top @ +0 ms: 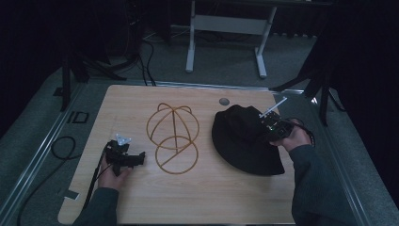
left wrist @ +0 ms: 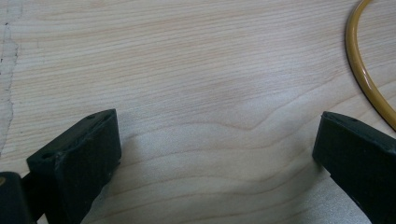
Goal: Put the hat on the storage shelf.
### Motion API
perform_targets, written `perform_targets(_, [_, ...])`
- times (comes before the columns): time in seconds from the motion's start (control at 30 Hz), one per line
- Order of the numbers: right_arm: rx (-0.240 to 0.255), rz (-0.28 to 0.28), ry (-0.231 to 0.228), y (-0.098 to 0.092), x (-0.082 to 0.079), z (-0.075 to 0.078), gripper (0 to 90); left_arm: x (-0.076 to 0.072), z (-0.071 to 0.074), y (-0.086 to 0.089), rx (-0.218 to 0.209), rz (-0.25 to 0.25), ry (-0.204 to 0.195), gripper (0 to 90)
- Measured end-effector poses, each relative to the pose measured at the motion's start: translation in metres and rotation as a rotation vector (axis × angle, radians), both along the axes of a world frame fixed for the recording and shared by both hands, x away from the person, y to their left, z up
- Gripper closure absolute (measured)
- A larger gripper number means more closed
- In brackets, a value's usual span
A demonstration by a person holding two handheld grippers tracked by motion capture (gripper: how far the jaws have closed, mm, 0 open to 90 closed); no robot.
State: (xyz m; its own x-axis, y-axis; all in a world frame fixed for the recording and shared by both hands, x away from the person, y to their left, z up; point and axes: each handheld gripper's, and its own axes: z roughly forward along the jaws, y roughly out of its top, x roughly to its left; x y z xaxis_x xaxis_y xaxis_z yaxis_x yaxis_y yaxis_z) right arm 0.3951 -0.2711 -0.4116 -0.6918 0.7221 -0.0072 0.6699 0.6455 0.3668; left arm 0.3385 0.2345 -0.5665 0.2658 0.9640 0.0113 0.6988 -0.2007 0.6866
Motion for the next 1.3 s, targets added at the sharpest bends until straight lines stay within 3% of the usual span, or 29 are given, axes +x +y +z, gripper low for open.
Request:
perform_targets(0.57, [-0.009, 0.09, -0.023, 0.014, -0.017, 0.021, 87.7, 0.0, 0.0, 0.0, -0.002, 0.001, -0.001, 1.3])
perform_targets(1.0, [-0.002, 0.213, -0.043, 0.033, -0.034, 0.049, 87.6, 0.0, 0.0, 0.0, -0.002, 0.002, -0.001, 1.3])
perform_targets(1.3, [0.023, 0.226, -0.063, 0.027, -0.035, 0.07, 87.5, 0.0, 0.0, 0.0, -0.002, 0.002, 0.0, 1.3])
